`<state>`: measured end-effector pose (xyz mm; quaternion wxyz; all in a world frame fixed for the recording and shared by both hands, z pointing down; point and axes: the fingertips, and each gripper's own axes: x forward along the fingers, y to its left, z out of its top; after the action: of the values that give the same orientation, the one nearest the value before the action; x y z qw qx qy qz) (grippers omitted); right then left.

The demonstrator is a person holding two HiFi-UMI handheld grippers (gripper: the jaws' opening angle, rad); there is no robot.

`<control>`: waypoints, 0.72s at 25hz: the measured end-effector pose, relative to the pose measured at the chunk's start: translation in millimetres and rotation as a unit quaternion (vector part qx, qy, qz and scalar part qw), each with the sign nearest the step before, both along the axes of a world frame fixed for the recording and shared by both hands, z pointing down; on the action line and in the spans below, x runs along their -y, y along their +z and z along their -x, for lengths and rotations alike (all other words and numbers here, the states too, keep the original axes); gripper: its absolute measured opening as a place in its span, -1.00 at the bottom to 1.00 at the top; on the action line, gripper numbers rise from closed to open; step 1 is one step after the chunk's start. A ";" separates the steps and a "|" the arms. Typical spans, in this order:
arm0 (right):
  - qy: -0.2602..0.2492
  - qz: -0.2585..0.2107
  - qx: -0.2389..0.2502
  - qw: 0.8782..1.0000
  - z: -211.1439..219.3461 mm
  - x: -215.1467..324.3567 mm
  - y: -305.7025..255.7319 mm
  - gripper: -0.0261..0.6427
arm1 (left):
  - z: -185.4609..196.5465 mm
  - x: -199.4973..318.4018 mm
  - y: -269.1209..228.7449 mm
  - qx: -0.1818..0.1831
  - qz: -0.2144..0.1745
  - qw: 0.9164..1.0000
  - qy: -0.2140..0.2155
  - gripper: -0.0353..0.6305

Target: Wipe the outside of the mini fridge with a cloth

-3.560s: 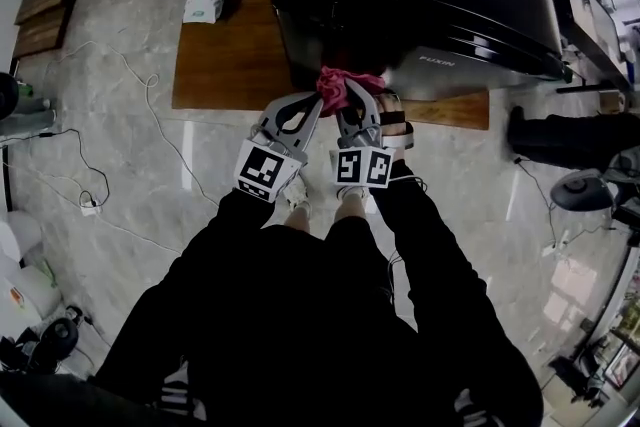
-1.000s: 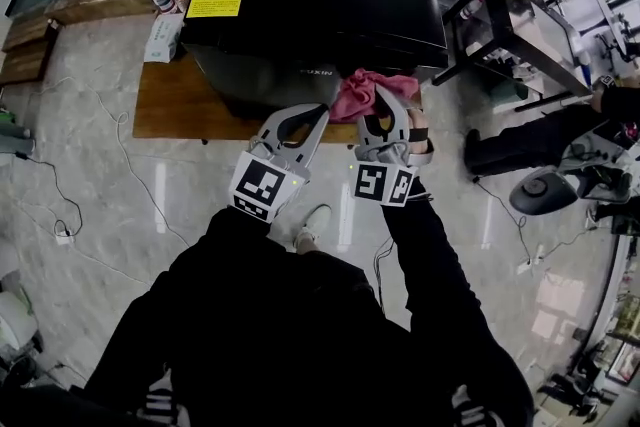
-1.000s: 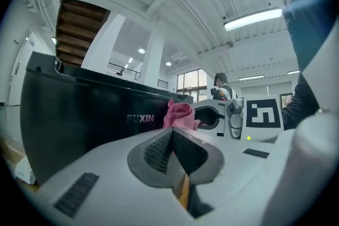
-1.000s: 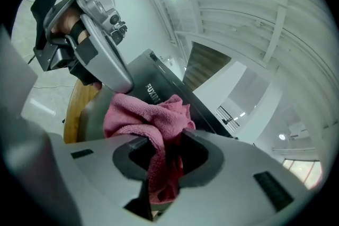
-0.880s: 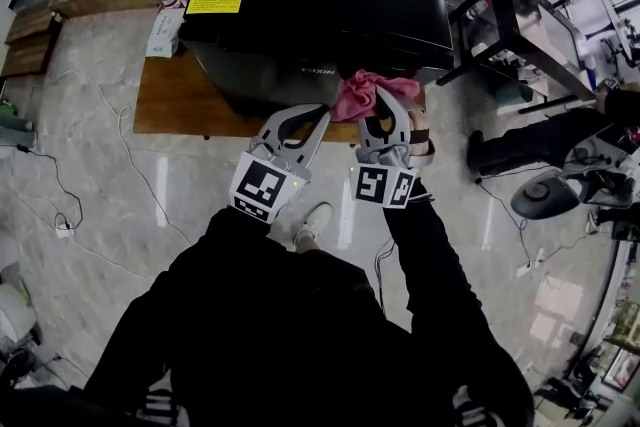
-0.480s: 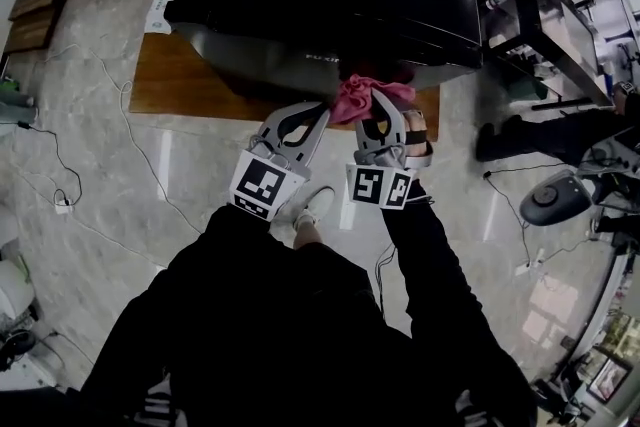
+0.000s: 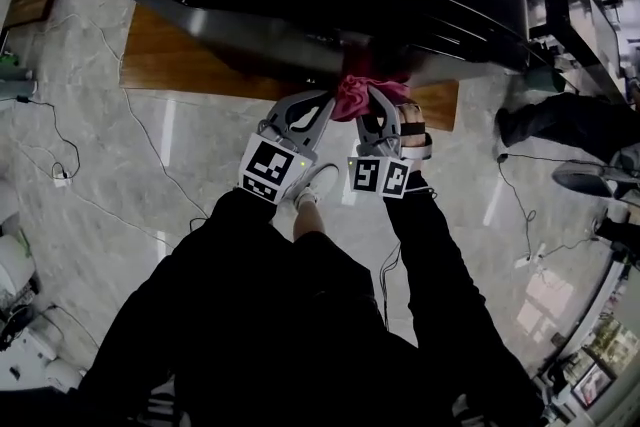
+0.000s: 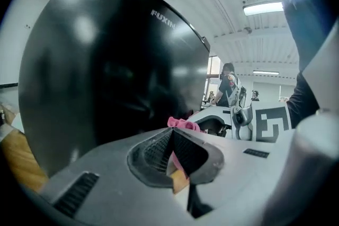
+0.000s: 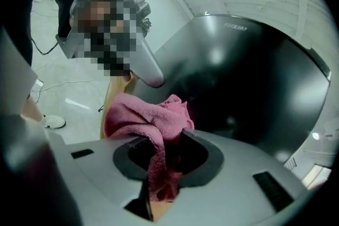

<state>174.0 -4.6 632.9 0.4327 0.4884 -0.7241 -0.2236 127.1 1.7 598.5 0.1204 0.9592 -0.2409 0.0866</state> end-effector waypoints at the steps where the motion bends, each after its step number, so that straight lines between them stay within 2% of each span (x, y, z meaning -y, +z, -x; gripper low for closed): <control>1: -0.001 0.009 -0.001 1.000 0.1 -0.7 11.4 -0.63 | -1.1 -0.9 10.2 0.005 0.006 1.000 0.001 -0.88; 8: -0.008 0.064 -0.001 0.998 -12.5 -1.1 77.0 -0.63 | -25.9 -0.5 75.8 0.038 0.042 0.998 0.008 -0.88; 12: -0.001 0.112 -0.001 0.994 -10.3 -2.6 113.4 -0.63 | -23.5 -1.6 100.2 0.051 0.067 0.996 0.000 -0.88; 16: 0.033 0.188 0.000 0.982 -13.5 -5.4 150.5 -0.63 | -15.6 -4.8 106.3 0.055 0.078 0.995 -0.010 -0.88; 18: 0.054 0.224 0.017 0.973 -19.5 -8.0 163.3 -0.63 | -9.8 -8.9 102.6 0.057 0.078 0.995 -0.015 -0.88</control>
<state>193.4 3.4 796.2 0.5301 0.4213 -0.7355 -0.0233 136.9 10.6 701.1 0.1820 0.9367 -0.2539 0.1579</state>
